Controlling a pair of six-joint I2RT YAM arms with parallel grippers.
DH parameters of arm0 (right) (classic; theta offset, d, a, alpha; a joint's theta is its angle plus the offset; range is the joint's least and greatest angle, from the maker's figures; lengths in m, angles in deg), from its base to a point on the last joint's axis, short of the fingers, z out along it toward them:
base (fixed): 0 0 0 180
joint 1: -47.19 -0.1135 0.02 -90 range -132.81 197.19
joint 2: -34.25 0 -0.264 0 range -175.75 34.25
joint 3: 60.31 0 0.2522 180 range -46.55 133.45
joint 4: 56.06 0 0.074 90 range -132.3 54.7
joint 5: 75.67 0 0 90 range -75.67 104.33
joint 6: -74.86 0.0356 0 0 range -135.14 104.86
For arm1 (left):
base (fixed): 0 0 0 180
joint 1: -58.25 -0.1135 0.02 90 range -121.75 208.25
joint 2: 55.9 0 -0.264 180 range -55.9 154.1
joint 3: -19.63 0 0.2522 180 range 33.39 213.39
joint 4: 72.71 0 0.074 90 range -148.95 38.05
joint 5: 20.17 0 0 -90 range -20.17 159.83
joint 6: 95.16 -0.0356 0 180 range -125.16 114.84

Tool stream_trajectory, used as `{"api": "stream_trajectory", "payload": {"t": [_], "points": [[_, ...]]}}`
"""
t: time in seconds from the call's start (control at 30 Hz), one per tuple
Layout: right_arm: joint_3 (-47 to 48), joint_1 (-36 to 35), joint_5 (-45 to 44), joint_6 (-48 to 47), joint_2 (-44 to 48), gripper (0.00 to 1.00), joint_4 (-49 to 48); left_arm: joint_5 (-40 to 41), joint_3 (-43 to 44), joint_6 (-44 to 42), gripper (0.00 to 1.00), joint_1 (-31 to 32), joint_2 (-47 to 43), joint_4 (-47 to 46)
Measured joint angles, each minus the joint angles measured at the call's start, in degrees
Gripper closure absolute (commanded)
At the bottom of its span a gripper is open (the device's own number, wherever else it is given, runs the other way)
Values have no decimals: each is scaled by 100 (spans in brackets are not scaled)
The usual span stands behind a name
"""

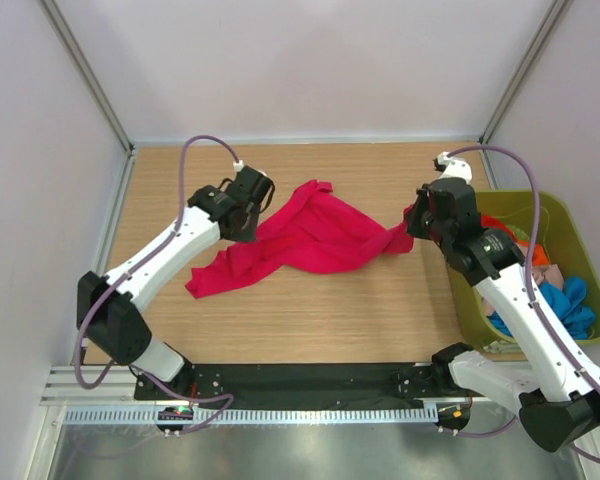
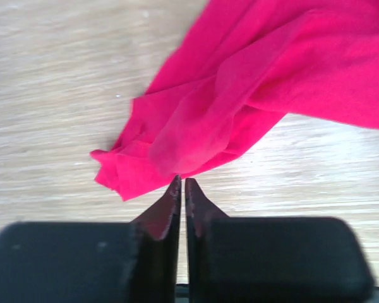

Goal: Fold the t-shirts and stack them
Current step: Flatten the tshirt out

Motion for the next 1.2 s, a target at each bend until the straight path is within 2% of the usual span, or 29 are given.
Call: {"api": "stream_trajectory", "payload": {"t": [0.1,0.23,0.3,0.37,0.4,0.53,0.7,1.0,1.2], "points": [[409,0,-111,-2,-127,99,2,238,262,11,100,0,-337,223],[697,0,-208,-2,-153,99,4,566,197,33,99,0,-457,474],[761,0,-236,-2,-153,99,13,570,101,17,78,-7,-457,490],[767,0,-245,0,-153,99,28,387,11,-39,60,-15,-459,452],[765,0,-243,2,-153,99,44,227,-46,-55,59,-22,-459,400],[726,0,-184,33,-151,99,35,-459,-461,-92,59,-37,-452,-4],[586,0,-101,48,-151,99,33,-855,-1196,-195,61,-37,-293,-608],[527,0,-48,-2,-31,99,28,-671,-1320,-313,64,-66,1060,-1123],[461,0,-2,-37,116,99,24,-446,-1202,-310,65,-66,1263,-1196]]}}
